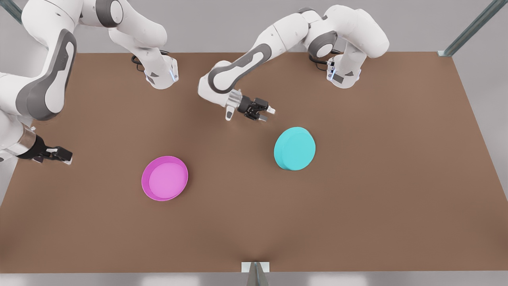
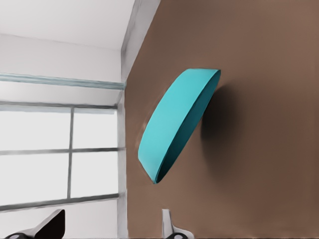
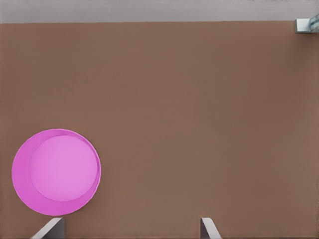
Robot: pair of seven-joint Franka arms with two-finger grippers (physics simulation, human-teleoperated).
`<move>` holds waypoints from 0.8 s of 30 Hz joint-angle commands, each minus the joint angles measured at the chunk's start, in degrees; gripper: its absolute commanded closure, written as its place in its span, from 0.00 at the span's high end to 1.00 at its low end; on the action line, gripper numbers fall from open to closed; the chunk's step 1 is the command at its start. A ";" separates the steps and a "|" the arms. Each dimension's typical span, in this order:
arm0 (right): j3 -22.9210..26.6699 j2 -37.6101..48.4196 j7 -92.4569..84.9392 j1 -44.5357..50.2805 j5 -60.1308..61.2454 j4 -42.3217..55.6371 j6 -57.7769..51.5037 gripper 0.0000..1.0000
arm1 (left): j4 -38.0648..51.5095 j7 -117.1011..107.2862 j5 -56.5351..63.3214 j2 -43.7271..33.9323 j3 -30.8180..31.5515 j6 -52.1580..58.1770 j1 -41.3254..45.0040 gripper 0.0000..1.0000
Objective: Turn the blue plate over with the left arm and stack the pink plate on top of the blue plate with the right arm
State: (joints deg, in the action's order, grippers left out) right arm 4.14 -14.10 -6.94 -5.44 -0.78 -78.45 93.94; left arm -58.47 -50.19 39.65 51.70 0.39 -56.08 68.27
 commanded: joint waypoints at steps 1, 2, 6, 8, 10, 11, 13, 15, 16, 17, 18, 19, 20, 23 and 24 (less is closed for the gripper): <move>-0.01 0.65 0.00 -0.36 0.69 -1.17 0.02 1.00 | 0.11 0.00 -11.08 -0.98 -0.13 0.00 -0.24 1.00; -0.01 1.01 0.08 -0.37 1.13 -1.61 -0.07 1.00 | 1.34 0.26 -14.86 -4.06 -0.39 -0.09 -2.43 1.00; -0.10 2.68 0.17 0.07 1.04 -3.37 0.10 1.00 | 1.96 10.18 -26.11 -12.85 -0.22 -3.95 -22.72 1.00; -0.89 3.03 0.26 0.07 0.96 -3.64 0.10 1.00 | 1.87 26.53 -31.65 -14.96 -0.22 -8.61 -37.93 1.00; -0.89 3.91 -0.35 0.07 0.87 -5.31 0.02 1.00 | 1.96 39.72 -37.10 -15.05 -0.31 -11.25 -49.45 1.00; -0.98 4.08 -0.62 0.25 0.96 -5.22 0.02 1.00 | 1.96 45.78 -41.49 -16.10 -0.39 -11.25 -54.11 1.00; -1.59 4.35 -0.44 0.16 0.96 -5.31 0.02 1.00 | 1.87 48.16 -43.43 -19.36 -0.74 -12.92 -56.93 1.00; -1.59 5.58 0.08 0.16 0.96 -5.75 0.02 1.00 | 1.52 48.25 -41.23 -24.45 -1.01 -11.43 -57.10 1.00; -1.59 5.40 0.00 0.42 0.87 -6.01 0.19 1.00 | 0.38 48.25 -41.32 -28.23 -1.01 -11.16 -57.10 1.00; -1.68 4.26 -0.79 0.60 1.04 -10.57 5.36 1.00 | -7.70 48.60 -41.15 -35.08 -1.01 -12.47 -57.28 1.00; -1.86 1.46 -0.80 0.43 4.37 -15.32 12.75 1.00 | -9.29 47.81 -39.66 -36.58 -1.10 -14.85 -57.28 1.00; -1.86 -2.59 -2.11 -0.36 11.41 -17.78 16.71 1.00 | -16.22 48.52 -39.39 -39.83 -1.10 -18.09 -57.19 1.00; -1.95 -5.67 -5.37 -0.01 12.56 -20.59 23.21 1.00 | -19.84 48.43 -39.92 -42.56 -1.10 -21.71 -57.28 1.00; -3.26 -12.18 -8.18 0.07 21.70 -21.57 25.94 1.00 | -19.58 48.34 -39.74 -42.21 -1.10 -21.53 -57.28 1.00; -4.58 -13.58 -9.14 -0.10 21.70 -21.92 25.33 1.00 | -19.58 48.43 -39.92 -42.03 -1.10 -21.53 -57.37 1.00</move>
State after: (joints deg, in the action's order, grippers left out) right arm -1.13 -28.58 -18.44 -6.10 20.91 -100.67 118.59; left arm -78.05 -1.69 -0.15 9.79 -0.70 -77.61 10.91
